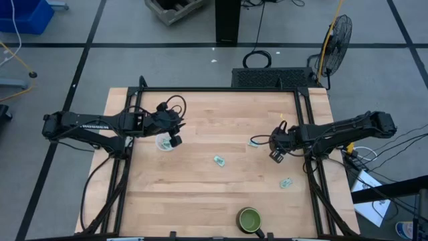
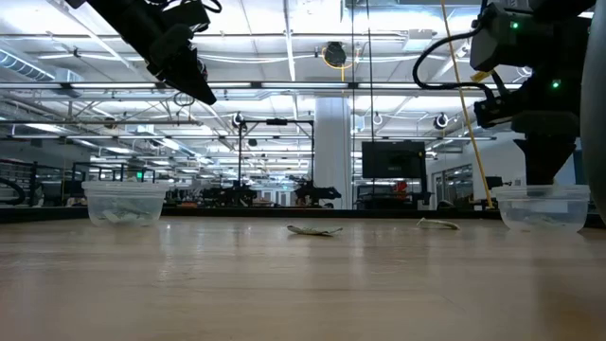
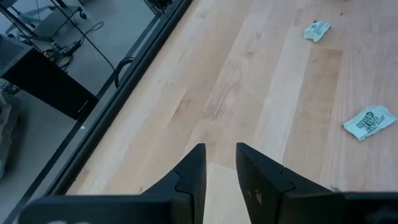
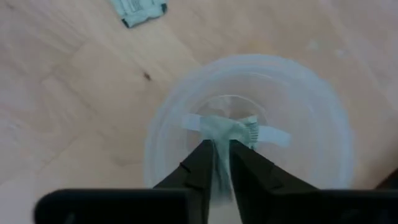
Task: Pick and place Stevia / Truvia into bins
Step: Put the stevia packet into the right transparent container
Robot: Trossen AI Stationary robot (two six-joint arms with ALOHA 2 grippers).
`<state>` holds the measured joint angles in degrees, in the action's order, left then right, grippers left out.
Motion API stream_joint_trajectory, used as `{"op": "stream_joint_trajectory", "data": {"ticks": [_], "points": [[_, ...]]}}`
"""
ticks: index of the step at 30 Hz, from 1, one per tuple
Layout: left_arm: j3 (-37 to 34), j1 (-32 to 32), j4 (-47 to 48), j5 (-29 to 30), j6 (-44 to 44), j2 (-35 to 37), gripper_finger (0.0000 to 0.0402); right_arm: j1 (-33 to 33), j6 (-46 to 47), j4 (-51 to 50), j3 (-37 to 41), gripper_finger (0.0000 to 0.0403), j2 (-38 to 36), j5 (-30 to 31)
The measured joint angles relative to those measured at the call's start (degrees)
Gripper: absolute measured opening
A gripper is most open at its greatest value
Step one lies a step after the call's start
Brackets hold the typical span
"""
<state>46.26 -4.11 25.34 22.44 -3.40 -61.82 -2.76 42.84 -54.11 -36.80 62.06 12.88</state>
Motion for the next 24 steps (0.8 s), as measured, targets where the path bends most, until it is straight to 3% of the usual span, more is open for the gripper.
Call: {"op": "stream_joint_trajectory", "data": {"ticks": [5, 9, 14, 19, 21, 24], "points": [[0.0, 0.0, 0.0, 0.0, 0.1, 0.0, 0.0095, 0.0, -0.5, -0.2, 0.0, 0.0093, 0.0, -1.7], [0.0, 0.0, 0.1, 0.0, 0.1, 0.0, 0.0095, -0.8, -1.4, -2.0, -0.4, 0.0103, 0.0, -10.0], [0.0, 0.0, 0.1, 0.0, 0.2, 0.0, 0.0095, -2.2, 6.8, -9.9, -4.9, 0.0089, -0.1, -21.2], [0.0, 0.0, 0.1, 0.0, 0.2, 0.0, 0.0095, -2.2, 8.6, -12.5, -8.9, 0.0075, -0.1, -9.2], [0.0, 0.0, 0.1, 0.0, 0.2, 0.0, 0.0095, -2.5, 9.7, -12.8, -10.7, 0.0073, -0.8, -9.3], [0.0, 0.0, 0.1, 0.0, 0.0, 0.0, 0.0095, -4.4, 13.1, -11.6, -13.8, 0.0074, -2.0, -14.4]]}}
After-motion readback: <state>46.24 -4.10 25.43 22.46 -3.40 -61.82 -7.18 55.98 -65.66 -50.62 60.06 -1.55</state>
